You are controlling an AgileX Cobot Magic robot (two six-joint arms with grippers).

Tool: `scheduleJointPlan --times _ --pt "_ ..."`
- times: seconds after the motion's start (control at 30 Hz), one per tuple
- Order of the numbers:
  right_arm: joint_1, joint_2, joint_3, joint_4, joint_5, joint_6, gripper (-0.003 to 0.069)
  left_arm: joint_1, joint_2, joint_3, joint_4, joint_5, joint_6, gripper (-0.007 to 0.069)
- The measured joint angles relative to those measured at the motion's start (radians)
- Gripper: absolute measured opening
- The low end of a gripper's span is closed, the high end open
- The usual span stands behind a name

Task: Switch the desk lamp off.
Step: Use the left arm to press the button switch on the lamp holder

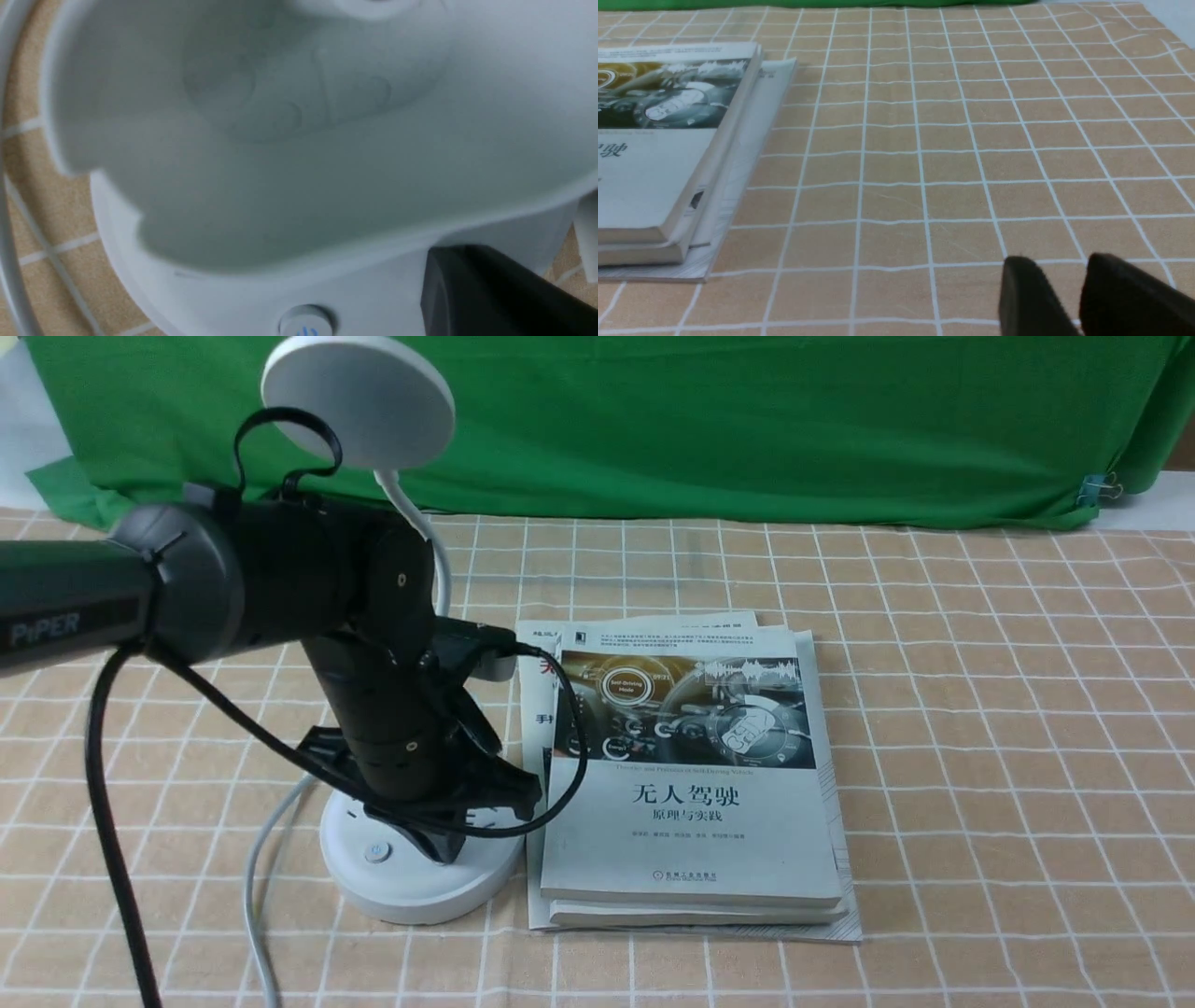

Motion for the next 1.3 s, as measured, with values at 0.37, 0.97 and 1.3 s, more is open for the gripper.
scheduleJointPlan --times 0.37,0.97,1.3 --pt "0.0 0.0 0.0 0.0 0.0 0.0 0.0243 -0.005 -0.04 0.008 0.024 0.0 -0.027 0.0017" --pt "0.0 0.0 0.0 0.0 0.0 0.0 0.0243 -0.011 -0.068 0.007 0.041 0.013 -0.029 0.0017" --pt "0.0 0.0 0.0 0.0 0.0 0.0 0.0243 -0.011 -0.033 0.007 0.041 0.007 -0.033 0.0017"
